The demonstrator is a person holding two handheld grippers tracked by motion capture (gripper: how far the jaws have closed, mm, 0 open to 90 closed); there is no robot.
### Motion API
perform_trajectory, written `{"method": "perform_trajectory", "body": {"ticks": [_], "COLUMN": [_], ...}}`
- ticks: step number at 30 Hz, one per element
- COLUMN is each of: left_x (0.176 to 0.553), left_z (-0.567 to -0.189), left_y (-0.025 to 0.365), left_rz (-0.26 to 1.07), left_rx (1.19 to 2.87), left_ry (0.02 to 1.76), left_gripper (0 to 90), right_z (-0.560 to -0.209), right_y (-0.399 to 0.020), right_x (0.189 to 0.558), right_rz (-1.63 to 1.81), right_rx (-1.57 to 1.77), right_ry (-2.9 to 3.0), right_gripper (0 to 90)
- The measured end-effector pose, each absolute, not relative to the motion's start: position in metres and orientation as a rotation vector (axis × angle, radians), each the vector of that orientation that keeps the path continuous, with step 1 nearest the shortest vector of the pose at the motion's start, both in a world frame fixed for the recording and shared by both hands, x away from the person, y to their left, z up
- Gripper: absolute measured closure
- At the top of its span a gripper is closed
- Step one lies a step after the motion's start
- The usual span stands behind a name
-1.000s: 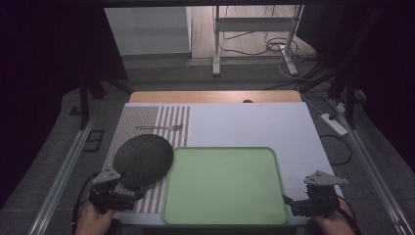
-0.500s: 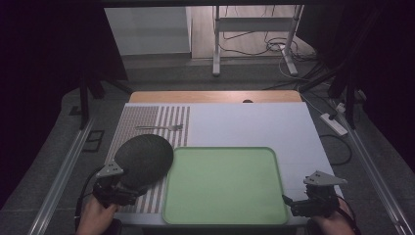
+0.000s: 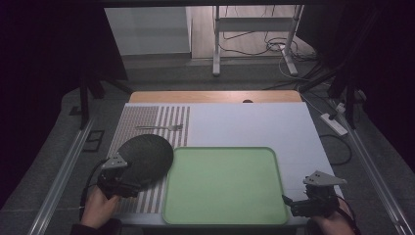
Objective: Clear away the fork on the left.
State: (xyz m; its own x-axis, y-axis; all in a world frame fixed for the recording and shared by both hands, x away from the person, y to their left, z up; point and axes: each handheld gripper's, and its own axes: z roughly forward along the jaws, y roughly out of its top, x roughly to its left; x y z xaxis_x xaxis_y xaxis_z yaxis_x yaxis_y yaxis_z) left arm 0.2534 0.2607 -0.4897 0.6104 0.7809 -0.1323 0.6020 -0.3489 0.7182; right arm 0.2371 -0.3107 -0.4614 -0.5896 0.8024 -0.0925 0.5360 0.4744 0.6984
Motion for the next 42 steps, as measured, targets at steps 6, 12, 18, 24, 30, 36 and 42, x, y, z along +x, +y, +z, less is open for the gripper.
{"method": "perform_trajectory", "body": {"ticks": [6, 12, 18, 24, 30, 36, 42], "left_x": [0.268, 0.281, 0.294, 0.307, 0.323, 0.336, 0.346], "left_z": [-0.491, -0.489, -0.486, -0.487, -0.488, -0.488, -0.487], "left_y": [0.263, 0.263, 0.269, 0.273, 0.272, 0.268, 0.265], "left_rz": [0.282, 0.265, 0.257, 0.245, 0.222, 0.245, 0.256], "left_rx": [2.063, 2.050, 2.036, 2.026, 2.029, 2.053, 2.067], "left_ry": [1.087, 1.105, 1.132, 1.161, 1.181, 1.182, 1.168], "left_gripper": [0.0, 0.0, 0.0, 0.0, 0.2, 0.7, 0.0], "right_z": [-0.461, -0.461, -0.462, -0.462, -0.462, -0.462, -0.462], "right_y": [-0.310, -0.310, -0.310, -0.310, -0.310, -0.310, -0.309], "right_x": [0.237, 0.237, 0.237, 0.238, 0.237, 0.238, 0.238], "right_rz": [0.880, 0.877, 0.877, 0.875, 0.873, 0.871, 0.866], "right_rx": [1.120, 1.121, 1.122, 1.120, 1.116, 1.116, 1.114], "right_ry": [2.318, 2.318, 2.318, 2.321, 2.323, 2.324, 2.325], "right_gripper": [0.0, 0.0, 0.0, 0.0, 0.0, 0.0, 0.0]}}
